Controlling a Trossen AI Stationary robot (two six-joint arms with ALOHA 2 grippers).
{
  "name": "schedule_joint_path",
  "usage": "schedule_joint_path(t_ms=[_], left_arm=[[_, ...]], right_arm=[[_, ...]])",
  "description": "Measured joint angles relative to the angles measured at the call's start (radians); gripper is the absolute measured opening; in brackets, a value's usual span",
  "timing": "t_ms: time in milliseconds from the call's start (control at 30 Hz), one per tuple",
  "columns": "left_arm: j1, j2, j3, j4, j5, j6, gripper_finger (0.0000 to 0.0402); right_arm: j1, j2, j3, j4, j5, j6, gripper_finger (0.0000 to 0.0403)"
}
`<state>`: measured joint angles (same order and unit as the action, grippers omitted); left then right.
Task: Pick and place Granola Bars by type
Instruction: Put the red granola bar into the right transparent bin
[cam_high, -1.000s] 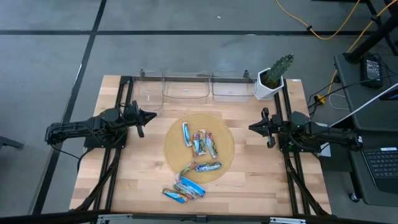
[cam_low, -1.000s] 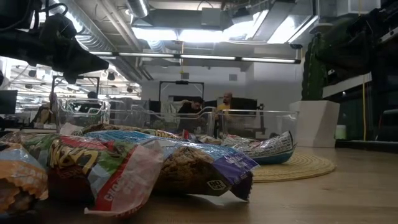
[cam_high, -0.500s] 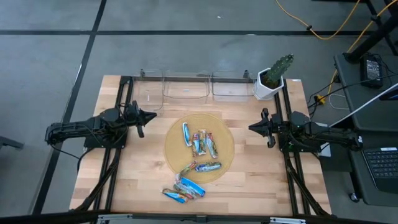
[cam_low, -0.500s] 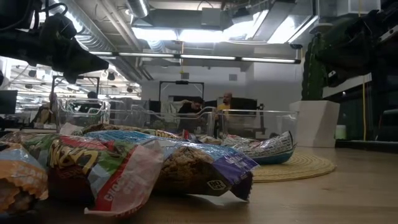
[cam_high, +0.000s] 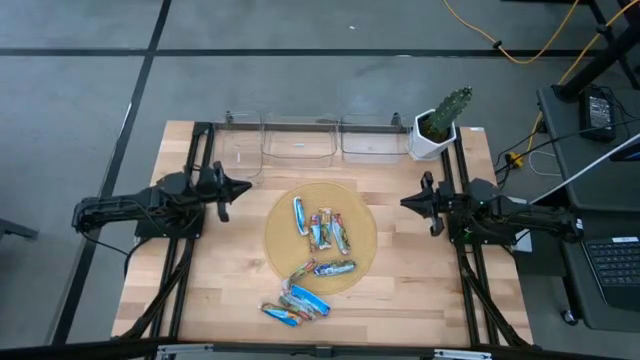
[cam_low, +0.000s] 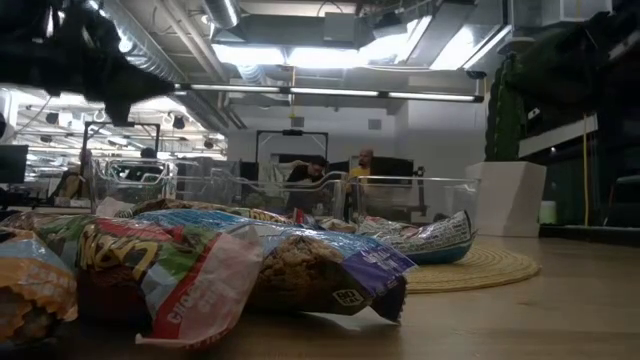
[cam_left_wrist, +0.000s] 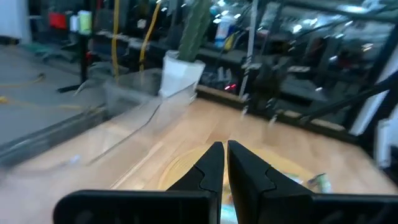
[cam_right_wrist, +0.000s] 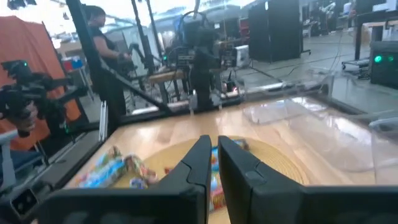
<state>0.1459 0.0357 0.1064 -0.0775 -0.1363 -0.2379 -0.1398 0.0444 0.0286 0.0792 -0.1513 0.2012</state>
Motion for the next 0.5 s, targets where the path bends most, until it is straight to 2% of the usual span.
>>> schedule_joint_path(t_ms=[100,200,333,500], left_arm=[[0.0,0.044,0.103,-0.011,0.02,0.018,0.0015],[0.0,0.148,0.248,-0.08,0.022,0.042,0.0015],[0.0,0.337,0.458,-0.172,0.044,0.081,0.0015],[0.0,0.565,0.688,-0.221,0.147,0.177,0.0015]], right_arm=[[0.0,0.014,0.09,-0.042,0.0,-0.03,0.0033],[0.0,0.068,0.231,-0.163,0.018,-0.08,0.0033],[0.0,0.196,0.449,-0.302,0.062,-0.107,0.0033],[0.0,0.382,0.687,-0.405,0.073,-0.111,0.0033]])
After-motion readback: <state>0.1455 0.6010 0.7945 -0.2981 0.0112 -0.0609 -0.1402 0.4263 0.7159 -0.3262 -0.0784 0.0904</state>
